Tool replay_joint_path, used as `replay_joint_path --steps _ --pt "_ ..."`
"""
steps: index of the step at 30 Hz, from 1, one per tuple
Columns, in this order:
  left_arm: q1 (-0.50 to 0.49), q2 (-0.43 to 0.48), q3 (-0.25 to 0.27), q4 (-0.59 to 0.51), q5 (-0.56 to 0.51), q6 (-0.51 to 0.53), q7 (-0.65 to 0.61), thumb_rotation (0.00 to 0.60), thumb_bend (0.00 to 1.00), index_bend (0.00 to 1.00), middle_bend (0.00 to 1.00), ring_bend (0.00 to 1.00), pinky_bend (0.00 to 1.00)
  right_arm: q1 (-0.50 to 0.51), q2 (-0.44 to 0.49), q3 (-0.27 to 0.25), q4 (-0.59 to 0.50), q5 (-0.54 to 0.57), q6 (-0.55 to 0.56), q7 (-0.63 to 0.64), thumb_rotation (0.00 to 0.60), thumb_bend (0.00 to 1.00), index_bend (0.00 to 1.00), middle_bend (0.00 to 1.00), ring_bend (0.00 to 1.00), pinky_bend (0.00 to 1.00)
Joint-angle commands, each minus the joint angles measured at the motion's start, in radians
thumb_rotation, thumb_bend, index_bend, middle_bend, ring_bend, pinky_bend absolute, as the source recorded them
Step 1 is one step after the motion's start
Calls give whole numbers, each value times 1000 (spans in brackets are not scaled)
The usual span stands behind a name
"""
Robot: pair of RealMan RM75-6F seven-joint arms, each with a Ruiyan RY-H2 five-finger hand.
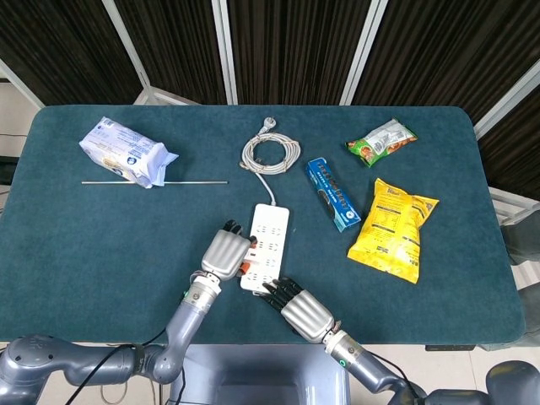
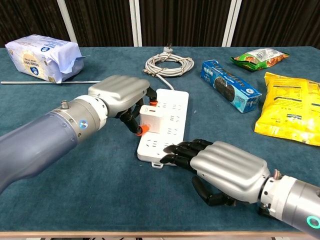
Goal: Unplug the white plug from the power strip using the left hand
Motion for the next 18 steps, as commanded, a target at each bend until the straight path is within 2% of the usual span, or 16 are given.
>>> replay_joint_path --steps 1,18 --pt "-6 -9 -8 -1 9 0 -7 600 371 724 761 284 200 0 0 0 2 1 -1 -1 600 889 124 120 121 127" --pt "-9 -12 -10 12 14 2 3 600 371 729 764 308 227 -2 2 -1 2 3 2 5 600 889 124 120 121 128"
